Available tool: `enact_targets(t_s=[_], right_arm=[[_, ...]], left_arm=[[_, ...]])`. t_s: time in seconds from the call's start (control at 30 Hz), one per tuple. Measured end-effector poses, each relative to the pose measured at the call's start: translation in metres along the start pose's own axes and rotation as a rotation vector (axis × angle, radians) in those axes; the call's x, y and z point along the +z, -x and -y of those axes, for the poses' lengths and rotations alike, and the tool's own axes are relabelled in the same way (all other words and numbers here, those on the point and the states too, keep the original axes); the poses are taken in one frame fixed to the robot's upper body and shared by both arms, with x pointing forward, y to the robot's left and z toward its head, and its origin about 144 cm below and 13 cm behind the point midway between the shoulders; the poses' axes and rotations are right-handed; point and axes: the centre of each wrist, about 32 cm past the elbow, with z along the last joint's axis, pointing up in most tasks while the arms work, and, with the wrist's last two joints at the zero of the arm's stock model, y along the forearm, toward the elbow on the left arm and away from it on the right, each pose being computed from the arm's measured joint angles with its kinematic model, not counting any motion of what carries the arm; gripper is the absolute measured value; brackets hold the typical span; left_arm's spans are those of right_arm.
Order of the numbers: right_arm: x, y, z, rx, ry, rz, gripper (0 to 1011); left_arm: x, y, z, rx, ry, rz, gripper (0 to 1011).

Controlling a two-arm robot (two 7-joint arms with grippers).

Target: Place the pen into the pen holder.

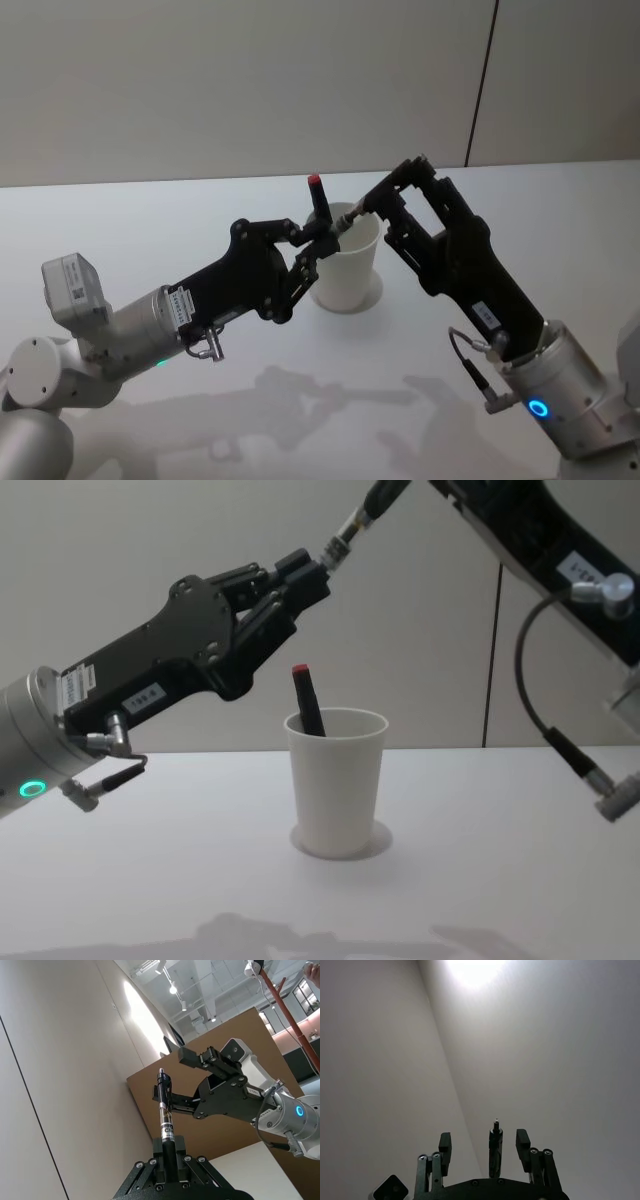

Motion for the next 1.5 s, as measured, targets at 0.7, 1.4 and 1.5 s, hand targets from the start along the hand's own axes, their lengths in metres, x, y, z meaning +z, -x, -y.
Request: enact_targets(t_s=[0.7,1.4,1.5], right_arm=[[-0.0044,-0.0019,-0.0057,-0.041,0.035,-0.001,195],[-0.006,-0.0008,-0.009,-0.06,0.037,0.003,130],[-0.0061,-0.0006,-0.0092,-0.063,0.038,0.004,130]], left_arm=[[0.0,0.0,0.0,0.0,0.0,0.0,139],[0.0,0.0,0.0,0.001,0.0,0.0,139],[0.0,0.0001,0.0002,0.001,0.0,0.0,197]])
